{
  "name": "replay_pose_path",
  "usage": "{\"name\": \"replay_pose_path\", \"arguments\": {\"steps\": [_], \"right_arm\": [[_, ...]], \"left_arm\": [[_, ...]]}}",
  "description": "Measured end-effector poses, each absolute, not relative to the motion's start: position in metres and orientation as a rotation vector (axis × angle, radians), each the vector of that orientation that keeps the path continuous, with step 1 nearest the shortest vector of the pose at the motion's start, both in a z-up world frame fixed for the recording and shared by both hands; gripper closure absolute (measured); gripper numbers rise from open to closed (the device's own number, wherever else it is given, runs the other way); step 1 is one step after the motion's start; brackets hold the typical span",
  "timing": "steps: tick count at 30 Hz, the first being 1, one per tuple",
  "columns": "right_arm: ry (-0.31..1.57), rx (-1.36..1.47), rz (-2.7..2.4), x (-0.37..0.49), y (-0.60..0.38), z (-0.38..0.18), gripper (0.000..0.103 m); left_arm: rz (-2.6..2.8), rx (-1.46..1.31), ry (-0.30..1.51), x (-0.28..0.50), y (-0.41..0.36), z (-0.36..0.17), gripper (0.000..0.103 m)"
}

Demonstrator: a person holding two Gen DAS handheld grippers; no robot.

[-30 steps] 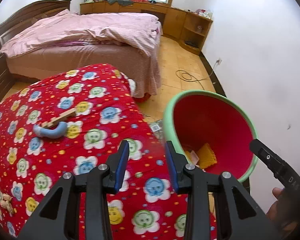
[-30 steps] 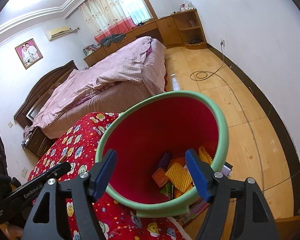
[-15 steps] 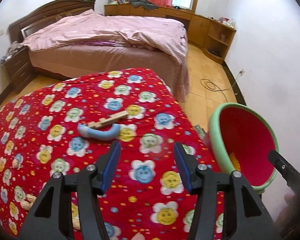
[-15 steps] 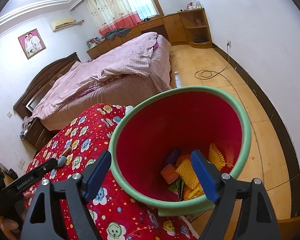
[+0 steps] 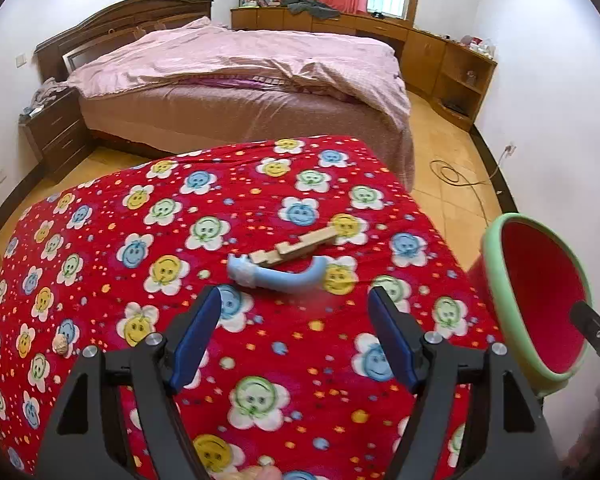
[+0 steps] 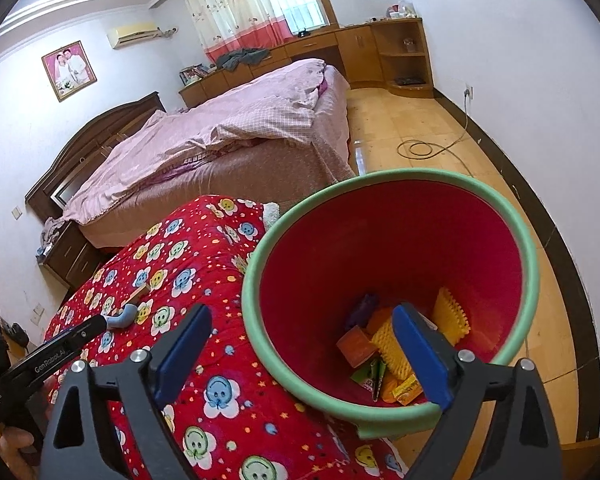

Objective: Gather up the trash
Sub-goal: 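Move both tools back over the bedspread toward the blue handle, then grasp the blue curved plastic handle with the left tool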

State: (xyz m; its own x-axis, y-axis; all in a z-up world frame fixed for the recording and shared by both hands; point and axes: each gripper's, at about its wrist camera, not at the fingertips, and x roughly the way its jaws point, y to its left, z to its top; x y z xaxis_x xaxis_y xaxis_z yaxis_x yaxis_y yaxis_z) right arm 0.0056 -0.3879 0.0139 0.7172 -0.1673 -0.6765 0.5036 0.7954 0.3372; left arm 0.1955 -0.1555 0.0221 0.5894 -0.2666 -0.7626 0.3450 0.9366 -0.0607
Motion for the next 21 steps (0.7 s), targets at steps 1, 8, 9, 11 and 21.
{"name": "replay_pose_path", "arguments": {"steps": [1,8,9,11,21], "right_arm": [[0.679,0.535,-0.39,0.008,-0.387,0.013,0.009],[0.701,0.529,-0.373,0.024,-0.382,0.008,0.009],[0.703,0.529,-0.372,0.025,-0.382,0.008,0.009],[0.707,0.531,-0.369,0.027,-0.383,0.006,0.009],[0.715,0.548,-0.367,0.034,-0.389,0.0,0.009]], "left_arm": [[-0.355,0.097,0.873,0.198,-0.154,0.021,0.026],[-0.347,0.104,0.887,0.211,-0.147,0.009,0.015],[-0.344,0.108,0.887,0.212,-0.147,0.008,0.015],[-0.343,0.114,0.893,0.214,-0.147,0.004,0.014],[-0.383,0.144,0.93,0.228,-0.167,-0.014,0.012]]}}
